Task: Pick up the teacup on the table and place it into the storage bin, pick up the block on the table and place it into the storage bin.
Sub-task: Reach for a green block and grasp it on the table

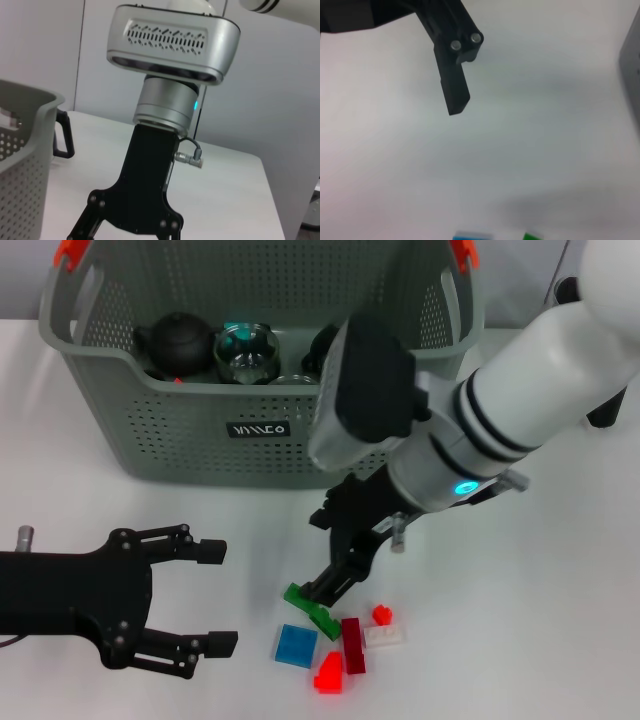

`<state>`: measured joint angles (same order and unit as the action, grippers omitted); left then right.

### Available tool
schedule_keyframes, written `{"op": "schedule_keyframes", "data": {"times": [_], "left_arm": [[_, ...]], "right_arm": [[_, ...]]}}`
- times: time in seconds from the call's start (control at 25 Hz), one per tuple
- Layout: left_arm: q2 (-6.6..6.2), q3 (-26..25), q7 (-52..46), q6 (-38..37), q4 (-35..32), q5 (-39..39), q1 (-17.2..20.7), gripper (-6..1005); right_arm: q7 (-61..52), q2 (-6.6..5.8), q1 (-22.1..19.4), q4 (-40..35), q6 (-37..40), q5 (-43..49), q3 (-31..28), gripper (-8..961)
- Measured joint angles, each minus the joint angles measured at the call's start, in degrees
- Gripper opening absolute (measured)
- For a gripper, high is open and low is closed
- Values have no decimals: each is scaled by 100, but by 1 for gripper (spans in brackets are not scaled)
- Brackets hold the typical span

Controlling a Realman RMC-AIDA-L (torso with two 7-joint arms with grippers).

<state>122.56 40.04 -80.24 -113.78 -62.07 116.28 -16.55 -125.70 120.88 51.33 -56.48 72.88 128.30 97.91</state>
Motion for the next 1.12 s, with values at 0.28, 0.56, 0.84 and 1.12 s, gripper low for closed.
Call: {"op": "schedule_keyframes", "data": {"times": [0.28,0.56,0.84,1.12], "left_arm": [[-6,-40,6,0,-6,20,-39,945],[-4,-33,16,5,-8,20,-50,945],[4,-40,18,5,2,18,-56,945],[5,-40,27,5,9,9,-58,945]], "right_arm": [[-233,12,-20,276,-949,-305,806,946],[-350,27,-89,338,-1493,-320,1289,947],[-347,33,-104,385,-1776,-324,1509,946],[-318,32,-105,430,-1878,-324,1582,945]]}}
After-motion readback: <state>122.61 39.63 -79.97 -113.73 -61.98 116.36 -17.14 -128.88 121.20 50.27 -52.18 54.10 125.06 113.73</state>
